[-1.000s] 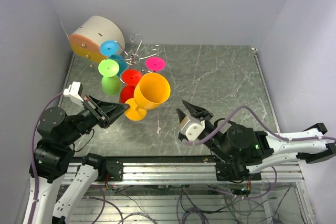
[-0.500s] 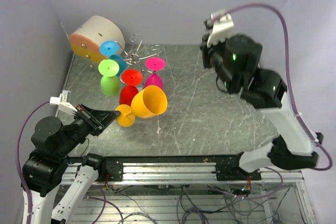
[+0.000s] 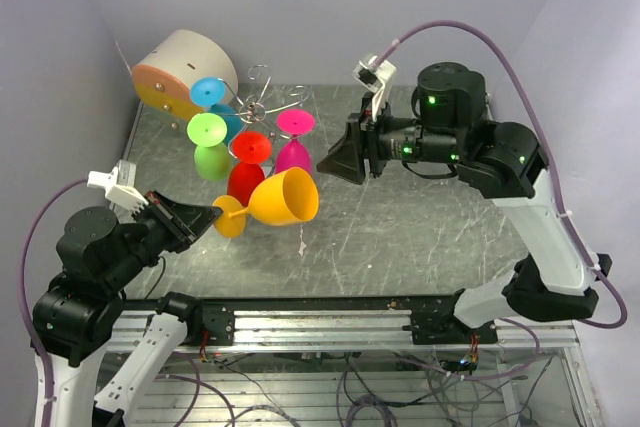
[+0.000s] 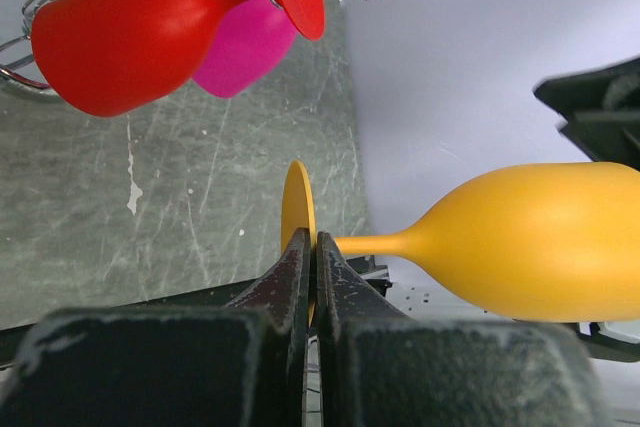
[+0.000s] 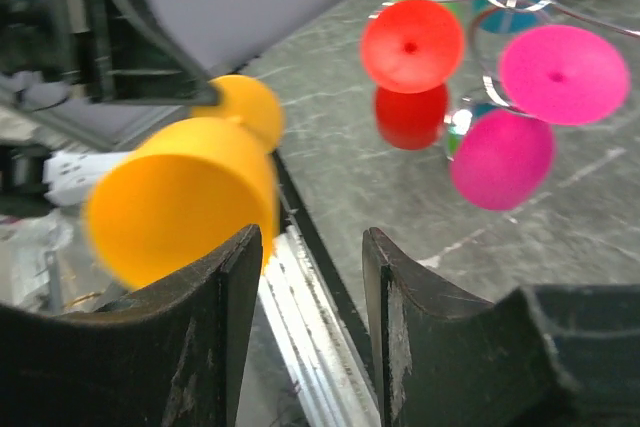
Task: Take the wine glass off the wine glass rack
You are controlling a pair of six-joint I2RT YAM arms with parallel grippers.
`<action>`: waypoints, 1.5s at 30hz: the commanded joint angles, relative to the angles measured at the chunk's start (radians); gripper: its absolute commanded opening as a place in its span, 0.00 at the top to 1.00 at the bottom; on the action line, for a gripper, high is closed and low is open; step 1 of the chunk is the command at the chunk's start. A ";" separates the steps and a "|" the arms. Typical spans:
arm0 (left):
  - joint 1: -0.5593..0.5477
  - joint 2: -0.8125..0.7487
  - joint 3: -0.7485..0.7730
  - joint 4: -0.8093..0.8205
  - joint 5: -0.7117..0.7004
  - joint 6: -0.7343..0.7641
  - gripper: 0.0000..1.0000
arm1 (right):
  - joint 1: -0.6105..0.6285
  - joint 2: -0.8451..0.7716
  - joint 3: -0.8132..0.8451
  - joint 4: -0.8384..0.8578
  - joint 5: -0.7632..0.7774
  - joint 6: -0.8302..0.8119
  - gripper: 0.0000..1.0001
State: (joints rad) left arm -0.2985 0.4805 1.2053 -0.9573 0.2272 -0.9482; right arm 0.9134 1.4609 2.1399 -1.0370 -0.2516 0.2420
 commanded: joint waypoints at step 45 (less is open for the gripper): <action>-0.004 0.045 0.059 -0.005 -0.048 0.039 0.41 | 0.030 -0.089 -0.037 0.153 0.114 0.074 1.00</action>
State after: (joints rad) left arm -0.2985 0.5350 1.2499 -0.9440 0.2199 -0.9184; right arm 0.9409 1.4395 2.0045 -0.9012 -0.3019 0.3149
